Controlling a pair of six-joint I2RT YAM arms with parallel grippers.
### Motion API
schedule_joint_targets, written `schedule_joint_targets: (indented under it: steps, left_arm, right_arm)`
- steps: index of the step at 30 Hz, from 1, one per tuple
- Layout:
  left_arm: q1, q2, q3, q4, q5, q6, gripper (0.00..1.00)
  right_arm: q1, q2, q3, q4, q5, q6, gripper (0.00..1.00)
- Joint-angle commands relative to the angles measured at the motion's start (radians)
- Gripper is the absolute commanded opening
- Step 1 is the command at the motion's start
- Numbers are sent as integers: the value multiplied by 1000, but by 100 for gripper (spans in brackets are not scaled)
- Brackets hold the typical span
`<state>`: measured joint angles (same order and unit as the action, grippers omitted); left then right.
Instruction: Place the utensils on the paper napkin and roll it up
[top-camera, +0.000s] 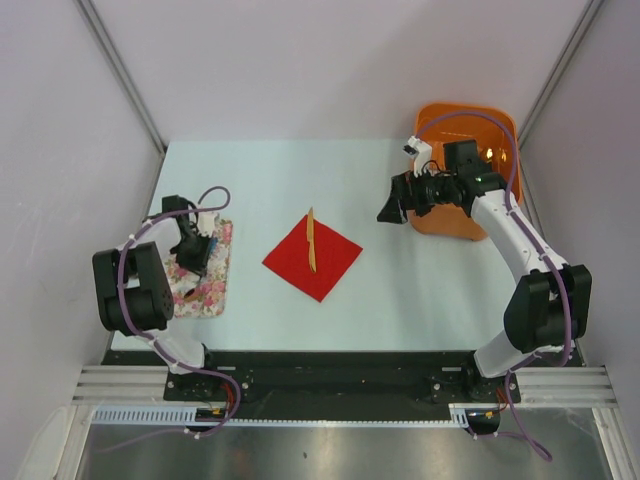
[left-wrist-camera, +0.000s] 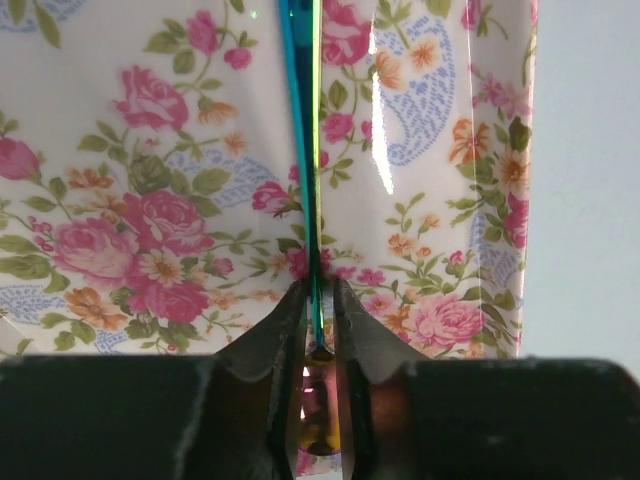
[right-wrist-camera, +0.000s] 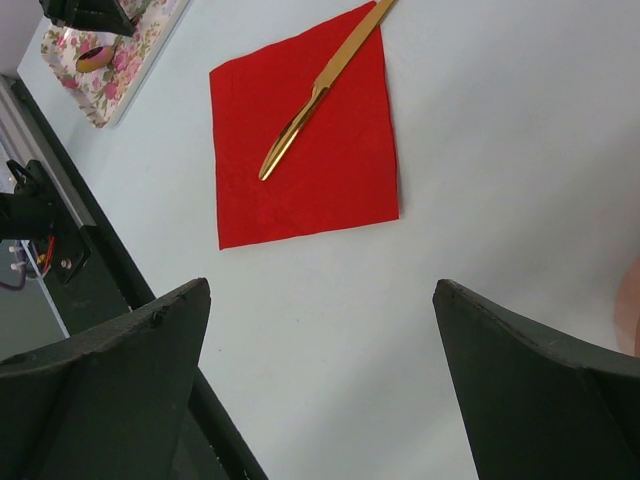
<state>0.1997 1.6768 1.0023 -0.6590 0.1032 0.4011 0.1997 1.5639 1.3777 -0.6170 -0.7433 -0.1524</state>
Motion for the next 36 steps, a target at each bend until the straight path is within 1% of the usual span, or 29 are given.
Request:
schedule_joint_targets:
  steps: [1,4,5,6,7,12,16,17,19,20,21,22,23,24,25,26,27,28,29,30,31,32,33,34,35,36]
  left_arm:
    - [-5,37,-19,70,-49,33,17]
    - [-11,32,-22,79,-62,48,11]
    - [-20,29,-24,81,-66,53,7]
    - [-25,17,-28,82,-66,70,1]
    - [-31,9,-30,87,-71,76,0]
    - [-63,-48,-15,105,-91,149,0]
    - [-92,-113,16,96,-80,228,0]
    - [-98,-150,21,98,-73,249,0]
    - [-121,-193,15,104,-36,327,0]
    - [-132,-247,7,104,-25,359,0]
    - [-149,-274,-14,122,-19,422,0]
    - [-182,-308,-27,127,-7,459,0]
    - [-193,-369,-46,124,22,548,0]
    - [-209,-409,-54,102,53,599,0]
    - [-248,-445,-60,75,141,654,0]
    - [-265,-524,-68,32,189,809,0]
    - [-285,-563,-76,-25,234,891,0]
    - [-351,-601,-91,-71,262,951,0]
    - [-393,-645,-111,-86,262,1052,0]
    - [-434,-714,-144,-105,263,1102,0]
    - [-516,-751,-162,-117,260,1137,0]
    - [-560,-779,-178,-119,256,1185,0]
    - [-601,-813,-198,-123,248,1205,0]
    - [-676,-821,-203,-137,242,1223,0]
    - [-710,-821,-206,-158,227,1249,0]
    - [-770,-816,-205,-163,221,1251,0]
  right_arm:
    - [0,8,29,3,-21,0,100]
    - [-5,7,30,-6,-15,4,100]
    - [-6,5,30,-10,-8,-6,100]
    - [-12,1,27,-16,-5,-9,100]
    - [-19,-1,27,-27,-2,-10,100]
    - [-58,-10,26,-41,-21,8,100]
    - [-80,-22,35,-35,-30,23,100]
    - [-80,-24,38,-33,-21,24,100]
    - [-82,-25,49,-36,-25,17,100]
    - [-80,-22,53,-41,-28,17,100]
    - [-80,-19,60,-46,-31,17,100]
    - [-80,-10,69,-58,-44,16,100]
    - [-79,-5,84,-64,-53,16,100]
    - [-79,-1,92,-72,-63,19,100]
    - [-77,2,96,-75,-95,27,100]
    - [-68,13,104,-75,-114,33,100]
    - [-59,18,109,-76,-132,37,100]
    - [-45,24,112,-81,-164,43,100]
    - [-16,34,116,-82,-175,48,100]
    - [4,39,121,-84,-188,54,100]
    - [23,44,123,-86,-212,60,100]
    - [41,50,121,-84,-225,71,100]
    - [85,62,119,-87,-237,77,100]
    - [107,71,121,-90,-252,82,100]
    - [131,80,119,-90,-258,91,100]
    - [174,100,118,-95,-269,96,100]
